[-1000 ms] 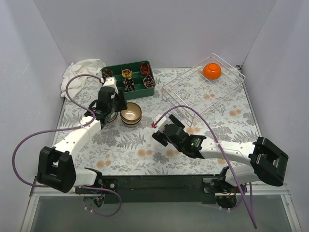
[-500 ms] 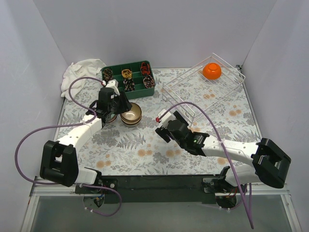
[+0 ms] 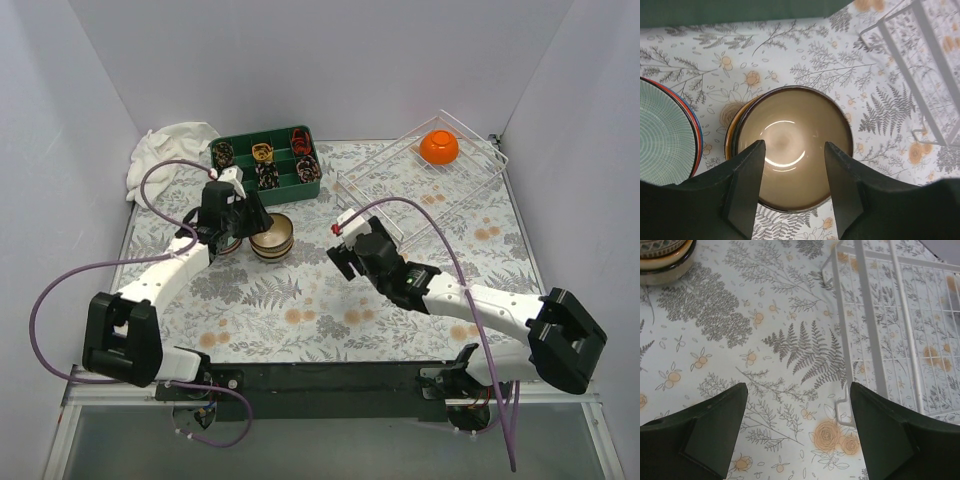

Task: Unload the bowls from the dish rack

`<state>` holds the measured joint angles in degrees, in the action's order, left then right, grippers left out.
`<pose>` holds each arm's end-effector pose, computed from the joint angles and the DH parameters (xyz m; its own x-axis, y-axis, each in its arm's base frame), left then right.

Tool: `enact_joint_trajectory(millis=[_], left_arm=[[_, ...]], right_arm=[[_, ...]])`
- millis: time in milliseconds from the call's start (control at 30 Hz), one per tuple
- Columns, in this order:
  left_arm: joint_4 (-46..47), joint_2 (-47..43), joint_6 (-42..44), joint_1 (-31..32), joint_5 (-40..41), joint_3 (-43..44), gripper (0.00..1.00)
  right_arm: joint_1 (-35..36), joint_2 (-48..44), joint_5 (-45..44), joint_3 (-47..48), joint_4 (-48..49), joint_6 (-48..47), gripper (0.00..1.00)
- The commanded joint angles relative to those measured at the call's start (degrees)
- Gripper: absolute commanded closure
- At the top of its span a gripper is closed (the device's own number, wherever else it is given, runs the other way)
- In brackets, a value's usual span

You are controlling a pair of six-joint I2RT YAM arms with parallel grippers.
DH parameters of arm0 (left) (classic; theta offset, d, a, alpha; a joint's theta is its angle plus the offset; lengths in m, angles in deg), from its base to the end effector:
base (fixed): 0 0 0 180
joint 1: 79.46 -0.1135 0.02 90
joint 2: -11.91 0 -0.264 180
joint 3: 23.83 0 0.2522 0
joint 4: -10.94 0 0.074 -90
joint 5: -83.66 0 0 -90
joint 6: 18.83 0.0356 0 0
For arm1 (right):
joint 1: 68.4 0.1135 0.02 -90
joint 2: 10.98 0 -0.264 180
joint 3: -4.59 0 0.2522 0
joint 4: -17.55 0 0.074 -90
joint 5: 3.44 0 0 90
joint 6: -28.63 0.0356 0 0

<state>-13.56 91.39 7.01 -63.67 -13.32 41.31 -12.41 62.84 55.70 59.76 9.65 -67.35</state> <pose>0.2888 -0.0862 0.2420 -0.5881 -0.7621 -0.2709 -0.3857 0.5587 -0.7342 0.1712 0.2210 0.2397 -0.2013 -0.4582 -0.8658 -0.4785 0.8172 -0.3212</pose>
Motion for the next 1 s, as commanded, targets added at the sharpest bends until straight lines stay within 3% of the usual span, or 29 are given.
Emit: enact_joint_trajectory(millis=[0,133,333,567,767,967], left_arm=[[1.0,-7.2,2.5,-0.5,0.3,0.5,0.50],[1.1,-10.4,4.0,-0.4,1.7,0.2,0.46],[1.0,-14.7,6.0,-0.4,4.6,-0.4,0.42],[1.2,-19.8,7.2,-0.4,10.7,-1.7,0.24],[1.2,-21.6,7.7,-0.3,15.4,-2.6,0.02],[0.4,-20.2,8.7,-0.4,15.4,-2.2,0.02]], right_arm=[[-4.2,-1.5,-1.4,6.4,1.3,0.7,0.09],[-10.9,-0.7,-2.7,10.4,1.3,1.4,0.08],[-26.5,2.7,1.9,16.5,1.3,8.7,0.07],[-43.0,12.0,10.8,24.9,1.3,18.3,0.05],[-51.9,23.4,17.6,32.8,0.6,27.6,0.04],[-55.4,32.9,19.1,40.9,1.4,33.3,0.02]])
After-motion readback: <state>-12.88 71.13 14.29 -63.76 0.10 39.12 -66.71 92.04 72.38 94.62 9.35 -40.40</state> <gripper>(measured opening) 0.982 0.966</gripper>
